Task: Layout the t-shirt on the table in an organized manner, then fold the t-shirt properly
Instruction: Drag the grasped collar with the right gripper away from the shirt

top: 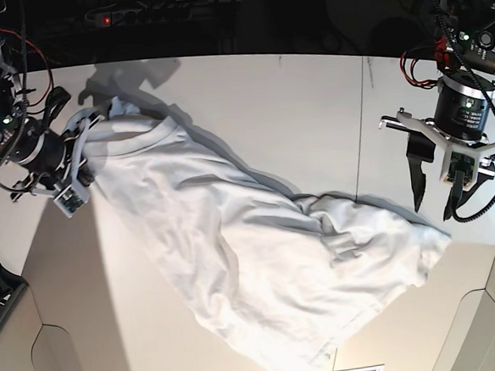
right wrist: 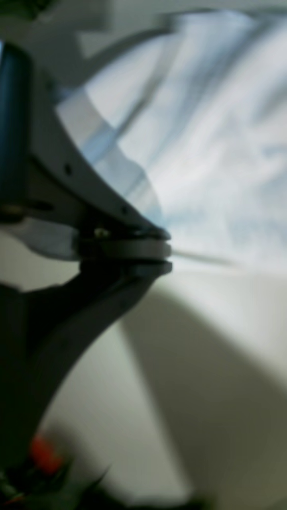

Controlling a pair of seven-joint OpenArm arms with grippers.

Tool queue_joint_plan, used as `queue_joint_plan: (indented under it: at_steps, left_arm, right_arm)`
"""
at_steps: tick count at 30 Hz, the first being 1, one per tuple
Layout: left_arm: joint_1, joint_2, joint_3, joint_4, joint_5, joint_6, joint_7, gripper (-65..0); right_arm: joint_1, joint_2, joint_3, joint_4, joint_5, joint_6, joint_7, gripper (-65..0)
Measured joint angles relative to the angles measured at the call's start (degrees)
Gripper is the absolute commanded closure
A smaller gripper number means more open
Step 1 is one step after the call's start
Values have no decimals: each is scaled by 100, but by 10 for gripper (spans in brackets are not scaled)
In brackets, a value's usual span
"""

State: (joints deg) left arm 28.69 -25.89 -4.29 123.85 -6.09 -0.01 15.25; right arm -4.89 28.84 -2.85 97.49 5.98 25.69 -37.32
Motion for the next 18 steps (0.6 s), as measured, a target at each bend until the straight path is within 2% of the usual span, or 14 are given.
queue_joint_plan:
  at_steps: [3, 7, 9, 10, 12, 13, 16, 18]
  left_arm:
    - [-26, 0, 0, 0, 0, -2, 0, -292]
    - [-111, 0, 0, 0, 0, -22, -2, -292]
    - [-144, 0, 0, -2, 0, -24, -2, -292]
    - [-179, 2, 0, -22, -2, -33, -2, -292]
    - [-326, 2, 0, -140, -22, -37, -11, -292]
    - [-407, 0, 0, -232, -68, -37, -9, -292]
    - [-625, 4, 0, -629, -247, -87, -22, -292]
    - [-793, 2, 7, -981, -313, -332, 9, -292]
  right_arm:
    - [44, -17, 592, 0, 42, -216, 0, 0]
    - [81, -31, 1259, 0, 42, -815, 0, 0]
    - [90, -31, 1515, -2, 39, -964, -2, 0]
    - [90, -31, 1626, -2, 46, -966, 0, -44]
    - [76, -28, 1768, -9, 11, -986, 153, -220]
    - [79, -28, 1799, -11, 15, -990, 210, -271]
    - [92, -50, 1799, -11, 66, -984, 356, -284]
    - [144, -160, 1801, -13, 216, -990, 424, -284]
